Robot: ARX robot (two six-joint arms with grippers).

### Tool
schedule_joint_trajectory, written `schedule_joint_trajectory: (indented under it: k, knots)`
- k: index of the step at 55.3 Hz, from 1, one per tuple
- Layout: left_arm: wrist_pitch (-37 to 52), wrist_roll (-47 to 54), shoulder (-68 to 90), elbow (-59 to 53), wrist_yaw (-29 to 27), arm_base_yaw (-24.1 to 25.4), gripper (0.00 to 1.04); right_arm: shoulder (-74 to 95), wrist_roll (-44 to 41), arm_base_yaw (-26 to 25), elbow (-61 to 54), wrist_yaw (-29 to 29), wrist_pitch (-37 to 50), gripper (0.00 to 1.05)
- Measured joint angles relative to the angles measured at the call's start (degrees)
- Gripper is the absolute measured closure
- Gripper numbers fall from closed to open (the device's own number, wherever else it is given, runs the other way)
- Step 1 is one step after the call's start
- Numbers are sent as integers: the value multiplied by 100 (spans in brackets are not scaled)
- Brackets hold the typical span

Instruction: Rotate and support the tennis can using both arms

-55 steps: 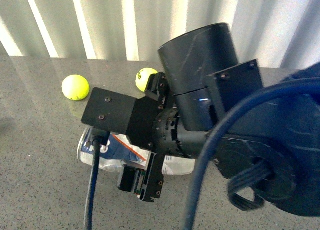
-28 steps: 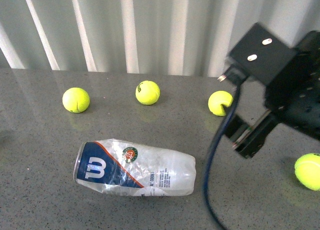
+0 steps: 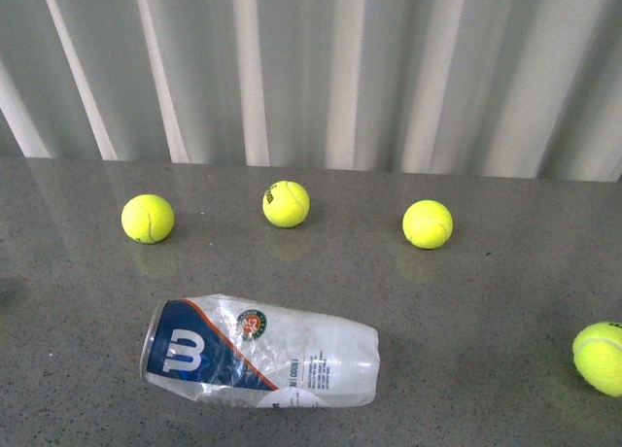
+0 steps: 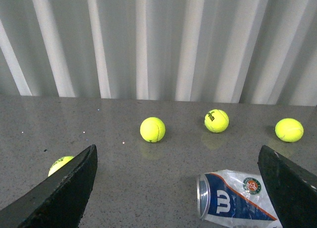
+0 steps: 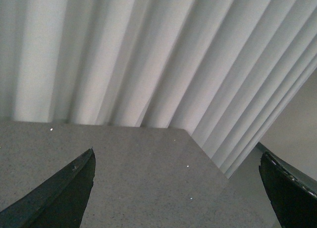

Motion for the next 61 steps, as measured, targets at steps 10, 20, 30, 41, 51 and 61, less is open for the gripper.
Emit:
schedule_joint_trajectory:
  k: [10,20,30,41,51,61]
  knots:
    - [0,0,0,0,0,0,7,-1543,1390,-175,-807,-2149,-1377,46]
    - [0,0,0,0,-2,0,7,-2149,1672,184,-992,-1777,-1746,76]
    - [0,0,0,0,-2,0,7,-2863,1716,487,-992,-1504,-2365,101]
    - [0,0,0,0,-2,0,7,-3519,1742,1180,-994,-826,-2977,101]
    - [0,0,0,0,0,0,7,-3934,1746,1231,-994,-789,-3388,101]
    - [0,0,0,0,0,0,7,-4286,1749,1231,-994,-789,-3729,101]
